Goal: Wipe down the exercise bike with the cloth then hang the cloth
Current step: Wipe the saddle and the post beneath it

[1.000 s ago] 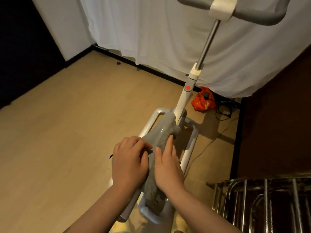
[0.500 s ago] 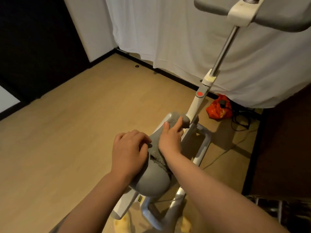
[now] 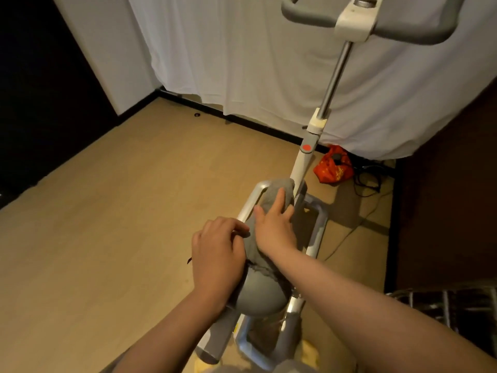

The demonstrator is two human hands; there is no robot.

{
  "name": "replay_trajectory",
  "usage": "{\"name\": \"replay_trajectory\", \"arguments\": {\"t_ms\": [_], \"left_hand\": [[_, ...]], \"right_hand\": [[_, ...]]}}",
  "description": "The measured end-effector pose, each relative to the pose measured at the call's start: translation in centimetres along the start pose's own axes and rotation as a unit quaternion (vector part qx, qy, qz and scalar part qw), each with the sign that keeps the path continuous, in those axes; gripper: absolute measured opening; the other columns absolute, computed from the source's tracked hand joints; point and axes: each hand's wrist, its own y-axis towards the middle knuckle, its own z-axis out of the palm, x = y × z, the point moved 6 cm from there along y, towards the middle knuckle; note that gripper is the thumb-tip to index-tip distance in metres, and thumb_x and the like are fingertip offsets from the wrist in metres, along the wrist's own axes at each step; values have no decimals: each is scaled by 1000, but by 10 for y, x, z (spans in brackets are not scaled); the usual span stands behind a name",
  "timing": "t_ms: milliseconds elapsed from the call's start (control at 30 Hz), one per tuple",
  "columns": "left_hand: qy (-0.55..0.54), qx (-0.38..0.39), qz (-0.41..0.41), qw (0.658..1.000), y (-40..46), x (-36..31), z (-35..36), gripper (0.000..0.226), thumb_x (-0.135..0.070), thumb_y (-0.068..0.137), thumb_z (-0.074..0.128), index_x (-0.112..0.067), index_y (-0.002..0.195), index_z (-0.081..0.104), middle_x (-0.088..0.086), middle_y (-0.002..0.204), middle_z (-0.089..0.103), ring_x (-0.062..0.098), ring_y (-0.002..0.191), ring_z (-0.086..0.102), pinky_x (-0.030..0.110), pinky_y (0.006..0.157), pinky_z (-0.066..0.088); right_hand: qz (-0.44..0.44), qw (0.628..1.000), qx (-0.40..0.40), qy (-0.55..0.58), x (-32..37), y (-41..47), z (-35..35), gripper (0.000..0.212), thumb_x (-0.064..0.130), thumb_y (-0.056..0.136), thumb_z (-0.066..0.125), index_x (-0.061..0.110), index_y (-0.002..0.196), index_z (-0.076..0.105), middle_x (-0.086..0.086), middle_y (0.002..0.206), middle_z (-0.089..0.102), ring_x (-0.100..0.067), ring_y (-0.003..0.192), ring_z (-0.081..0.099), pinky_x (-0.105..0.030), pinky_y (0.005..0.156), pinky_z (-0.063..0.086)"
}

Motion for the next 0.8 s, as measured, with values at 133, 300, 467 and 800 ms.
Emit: {"name": "replay_trajectory", "arguments": {"t_ms": [133, 300, 467, 800], "left_hand": [[2, 42, 13, 999, -1, 0, 3, 26, -8, 81, 51, -32, 85, 63, -18, 88, 57, 7, 90, 45, 30, 77, 32], [18, 67, 49, 996, 1, -2, 6, 26, -11, 81, 54, -33, 87, 65, -18, 90, 56, 9, 93, 46, 26, 74, 25], [15, 80, 65, 995, -2, -5, 3, 28, -10, 82, 56, -36, 86, 66, -23, 90, 50, 5, 95, 45, 24, 76, 22], [13, 99, 82, 992, -1, -6, 5, 29, -13, 84, 54, -41, 83, 62, -25, 92, 54, -3, 92, 37, 26, 79, 22]], "right_hand": [[7, 1000, -13, 28, -3, -9, -6, 63, 44, 103, 24, 30, 153, -12, -12, 160, 11, -37, 131, 41, -44, 91, 40], [-1, 998, 47, 50, -30, -38, 3, 63, 51, 101, 25, 46, 148, -17, -6, 158, 23, -34, 127, 47, -41, 91, 43], [26, 992, -68, 106, -50, -84, 13, 50, 50, 101, 24, 46, 149, 15, 10, 153, 32, -20, 133, 40, -45, 105, 38], [79, 983, -95, 135, -50, -118, 20, 49, 43, 102, 29, 35, 150, 24, 10, 156, 22, -16, 143, 19, -37, 117, 21]]}}
